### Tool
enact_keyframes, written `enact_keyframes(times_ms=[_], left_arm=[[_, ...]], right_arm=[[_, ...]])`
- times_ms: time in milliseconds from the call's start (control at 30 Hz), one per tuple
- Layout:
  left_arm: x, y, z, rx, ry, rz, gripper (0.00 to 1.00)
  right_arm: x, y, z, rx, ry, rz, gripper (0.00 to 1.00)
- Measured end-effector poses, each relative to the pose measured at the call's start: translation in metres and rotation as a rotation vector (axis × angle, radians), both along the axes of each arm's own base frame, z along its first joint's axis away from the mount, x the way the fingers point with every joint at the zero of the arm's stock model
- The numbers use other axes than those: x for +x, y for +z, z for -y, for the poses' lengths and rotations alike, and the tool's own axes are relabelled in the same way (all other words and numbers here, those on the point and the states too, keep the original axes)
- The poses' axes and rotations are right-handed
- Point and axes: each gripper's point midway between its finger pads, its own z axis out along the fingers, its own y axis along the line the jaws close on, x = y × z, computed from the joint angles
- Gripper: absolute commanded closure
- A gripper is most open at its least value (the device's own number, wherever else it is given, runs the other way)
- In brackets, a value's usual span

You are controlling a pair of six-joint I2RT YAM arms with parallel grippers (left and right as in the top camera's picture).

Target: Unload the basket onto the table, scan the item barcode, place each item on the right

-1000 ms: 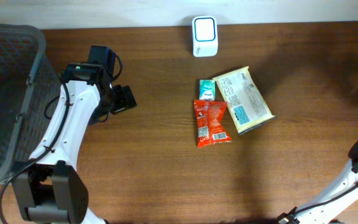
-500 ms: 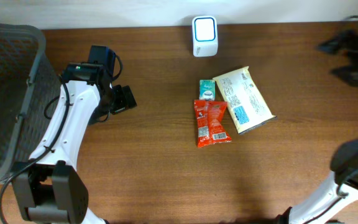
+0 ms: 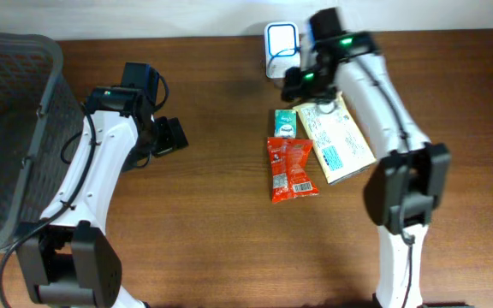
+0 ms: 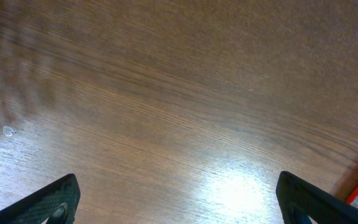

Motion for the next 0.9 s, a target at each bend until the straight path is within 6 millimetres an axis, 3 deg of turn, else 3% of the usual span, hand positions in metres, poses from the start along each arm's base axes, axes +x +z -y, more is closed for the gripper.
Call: enact_keyframes(times_ms=[233,333,467,633,767,900], left_arm=[[0.0,0.0,0.0,0.0,0.0,0.0,0.01],[0.0,0.0,0.0,0.0,0.0,0.0,0.01],[0.0,0.0,0.0,0.0,0.0,0.0,0.01],[0.0,0.0,0.0,0.0,0.0,0.0,0.01],[0.0,0.0,0.0,0.0,0.0,0.0,0.01],[0.0,0.0,0.0,0.0,0.0,0.0,0.01]], right_arm=[[-0.007,-0.054,-0.031,-0.297,-0.008,0.031,0.47],[-0.005,-0.068,-0.026,-0.344,-0.049,0.025,0.48],[-0.006,-0.079,-0.021,-0.369,-0.075,0.012,0.61],[-0.014,-0.09,-0.015,-0.393,-0.096,-0.013,0.62],[-0.017,-0.099,-0.013,-0.411,-0.11,-0.016,0.96],[-0.027,-0.097,-0.013,-0.41,-0.095,-0.06,0.96]])
